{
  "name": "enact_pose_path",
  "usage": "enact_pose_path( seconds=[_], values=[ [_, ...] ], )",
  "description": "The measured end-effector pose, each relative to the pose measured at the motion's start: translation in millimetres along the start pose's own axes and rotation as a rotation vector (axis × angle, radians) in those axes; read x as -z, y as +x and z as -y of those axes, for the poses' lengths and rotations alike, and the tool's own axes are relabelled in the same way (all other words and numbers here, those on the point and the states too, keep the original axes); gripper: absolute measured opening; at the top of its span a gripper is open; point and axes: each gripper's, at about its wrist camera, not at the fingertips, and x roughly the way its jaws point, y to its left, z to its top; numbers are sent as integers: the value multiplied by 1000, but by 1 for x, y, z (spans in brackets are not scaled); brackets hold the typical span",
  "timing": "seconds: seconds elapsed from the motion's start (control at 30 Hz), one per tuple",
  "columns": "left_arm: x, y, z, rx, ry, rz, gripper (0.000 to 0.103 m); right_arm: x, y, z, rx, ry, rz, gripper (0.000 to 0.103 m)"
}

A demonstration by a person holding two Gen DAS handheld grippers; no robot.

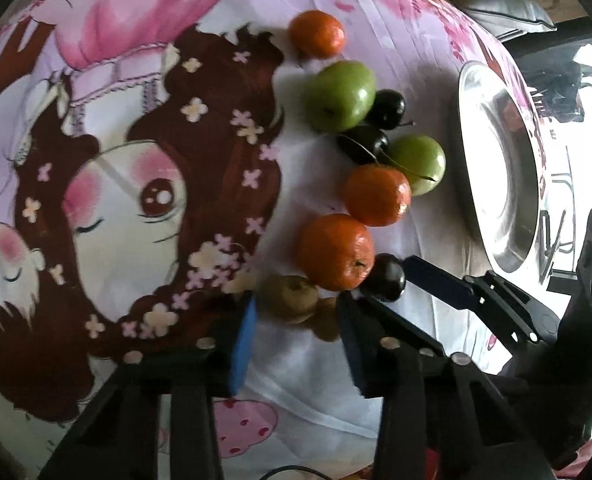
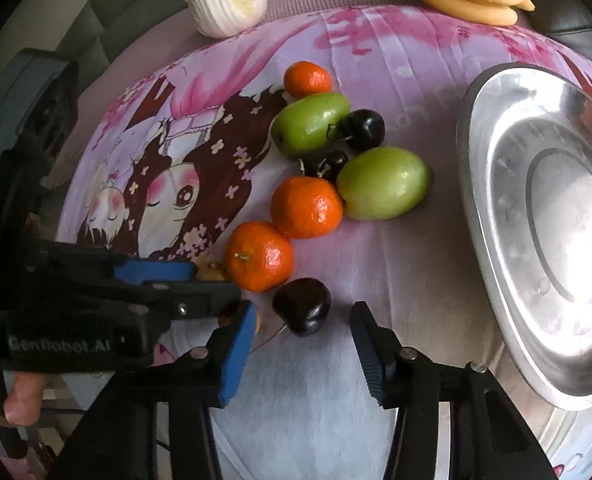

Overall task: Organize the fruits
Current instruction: 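Grasp a brown longan with the left tool while the right tool grasps a dark plum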

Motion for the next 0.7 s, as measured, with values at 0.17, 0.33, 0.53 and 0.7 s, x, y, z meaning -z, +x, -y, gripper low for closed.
enact_pose_path(
  seconds=[0.17, 0.33, 0.53, 0.7],
  values=[
    [-6, 13, 6, 16, -23, 1, 37, -4, 2, -1, -5, 17, 10, 43],
    [-1, 12, -4, 54, -63, 4, 35, -1, 6, -1, -27, 45, 24, 38],
    [9, 17, -11, 69, -101, 9, 34, 0, 3, 7, -71, 76, 45, 32],
    [20, 13, -26, 60, -135, 9, 28, 4, -6, 16, -108, 82, 55, 32]
  ],
)
